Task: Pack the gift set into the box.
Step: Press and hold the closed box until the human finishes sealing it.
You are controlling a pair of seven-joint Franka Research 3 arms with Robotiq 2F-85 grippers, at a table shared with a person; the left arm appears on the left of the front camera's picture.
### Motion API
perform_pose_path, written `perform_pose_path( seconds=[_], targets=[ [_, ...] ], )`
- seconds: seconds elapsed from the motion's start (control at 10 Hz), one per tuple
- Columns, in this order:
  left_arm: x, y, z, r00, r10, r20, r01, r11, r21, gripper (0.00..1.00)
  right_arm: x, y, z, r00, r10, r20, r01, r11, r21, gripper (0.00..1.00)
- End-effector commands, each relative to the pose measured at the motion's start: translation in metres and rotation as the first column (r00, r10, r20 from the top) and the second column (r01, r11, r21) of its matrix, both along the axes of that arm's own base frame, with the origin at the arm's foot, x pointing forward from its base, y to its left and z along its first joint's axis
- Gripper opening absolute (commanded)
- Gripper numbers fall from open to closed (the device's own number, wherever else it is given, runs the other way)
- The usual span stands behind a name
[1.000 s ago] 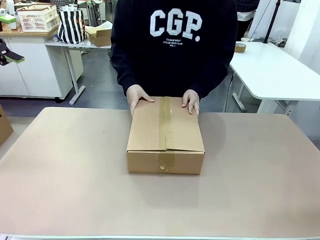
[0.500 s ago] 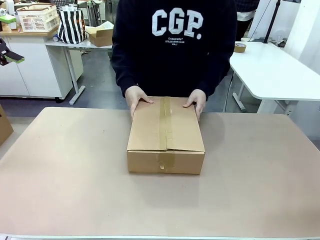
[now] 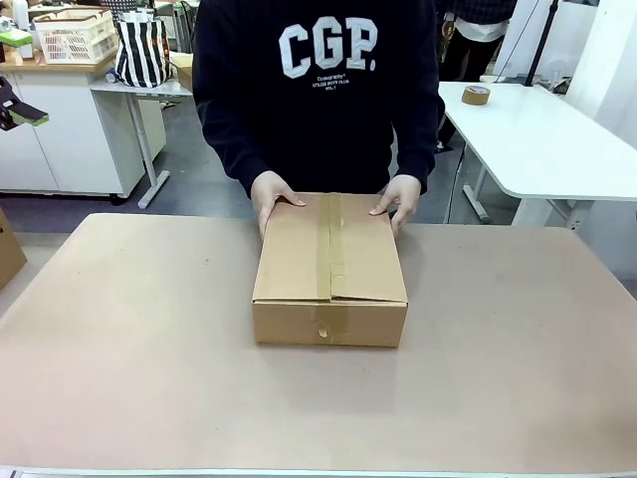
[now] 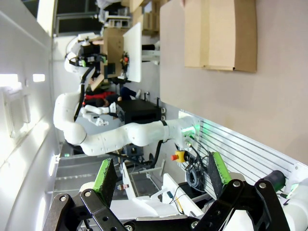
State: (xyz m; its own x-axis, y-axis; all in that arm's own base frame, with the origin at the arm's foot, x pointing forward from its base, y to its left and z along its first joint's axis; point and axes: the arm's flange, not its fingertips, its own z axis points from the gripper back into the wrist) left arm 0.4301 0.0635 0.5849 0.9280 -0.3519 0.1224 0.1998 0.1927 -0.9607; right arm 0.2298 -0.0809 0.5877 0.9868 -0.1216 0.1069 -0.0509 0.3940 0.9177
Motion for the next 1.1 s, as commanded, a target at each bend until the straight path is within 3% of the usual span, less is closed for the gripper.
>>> perform_pose_path(
  seconds=[0.0, 1.0],
  targets=[
    [-0.0014, -0.0008, 0.0003, 1.000, -0.001, 0.000, 0.001, 1.000, 0.010, 1.00, 0.0034, 0.0020, 0.0028, 1.000, 0.008, 0.026, -0.008, 1.000, 0.017, 1.00],
    [-0.0014, -0.0008, 0.0003, 1.000, -0.001, 0.000, 0.001, 1.000, 0.010, 1.00, 0.0034, 0.0020, 0.0028, 1.000, 0.008, 0.026, -0.008, 1.000, 0.017, 1.00]
  ],
)
